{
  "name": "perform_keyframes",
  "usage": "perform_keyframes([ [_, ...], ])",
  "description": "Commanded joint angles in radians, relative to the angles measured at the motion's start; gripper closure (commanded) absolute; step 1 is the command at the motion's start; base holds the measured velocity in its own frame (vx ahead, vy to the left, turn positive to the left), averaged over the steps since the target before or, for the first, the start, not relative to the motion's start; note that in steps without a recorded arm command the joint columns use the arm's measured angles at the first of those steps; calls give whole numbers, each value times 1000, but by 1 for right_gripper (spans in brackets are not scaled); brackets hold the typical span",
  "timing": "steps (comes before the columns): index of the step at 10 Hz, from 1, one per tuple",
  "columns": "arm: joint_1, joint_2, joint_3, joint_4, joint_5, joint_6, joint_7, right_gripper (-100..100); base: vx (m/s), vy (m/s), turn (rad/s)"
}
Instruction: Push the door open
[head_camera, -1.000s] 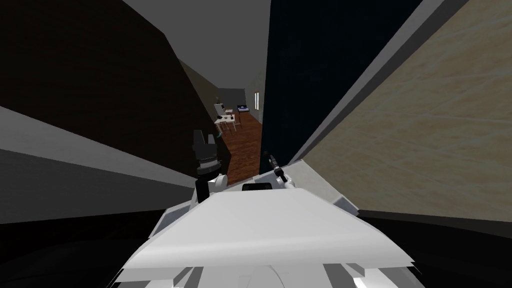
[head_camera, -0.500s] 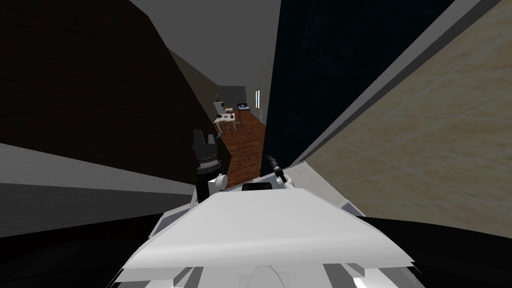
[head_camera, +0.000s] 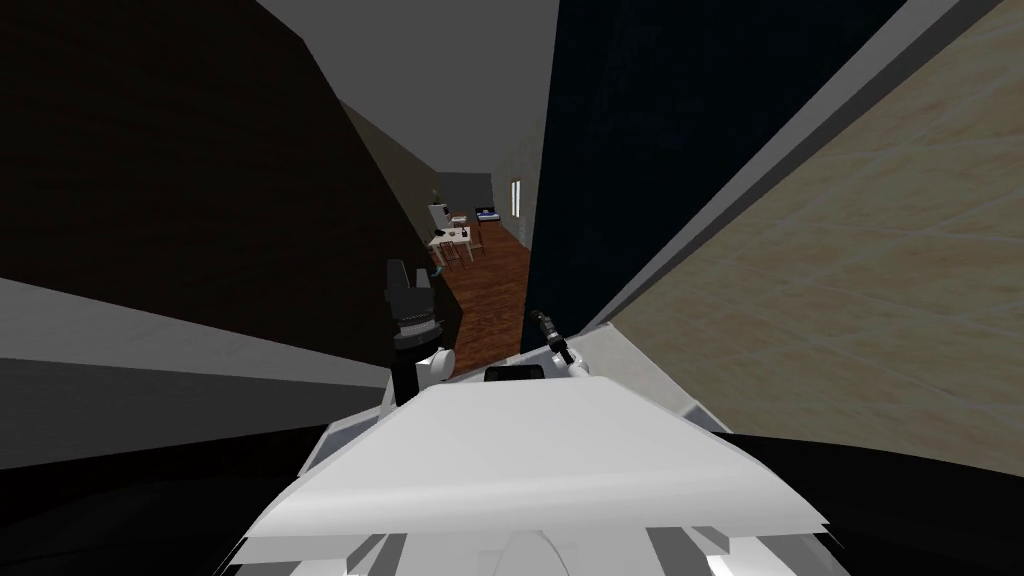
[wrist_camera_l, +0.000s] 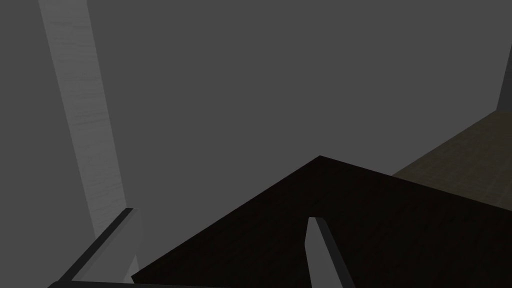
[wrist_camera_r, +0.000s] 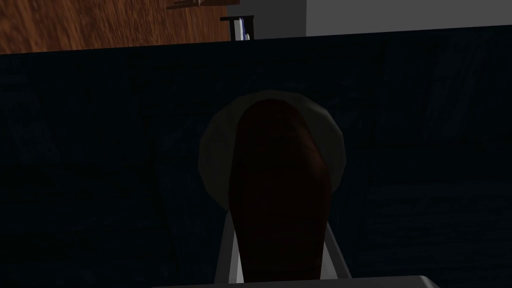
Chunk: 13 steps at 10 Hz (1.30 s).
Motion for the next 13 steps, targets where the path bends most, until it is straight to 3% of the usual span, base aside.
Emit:
perform_keyframes([
  [1,0,-1,-10,1,-7,2,6,100,96,32,-27],
  [7,-2,-4,-48,5,-34,10,30,100,176,79,-33],
  [13,-4,-5,-115,13,-82,23,71,100,168,98,-59],
])
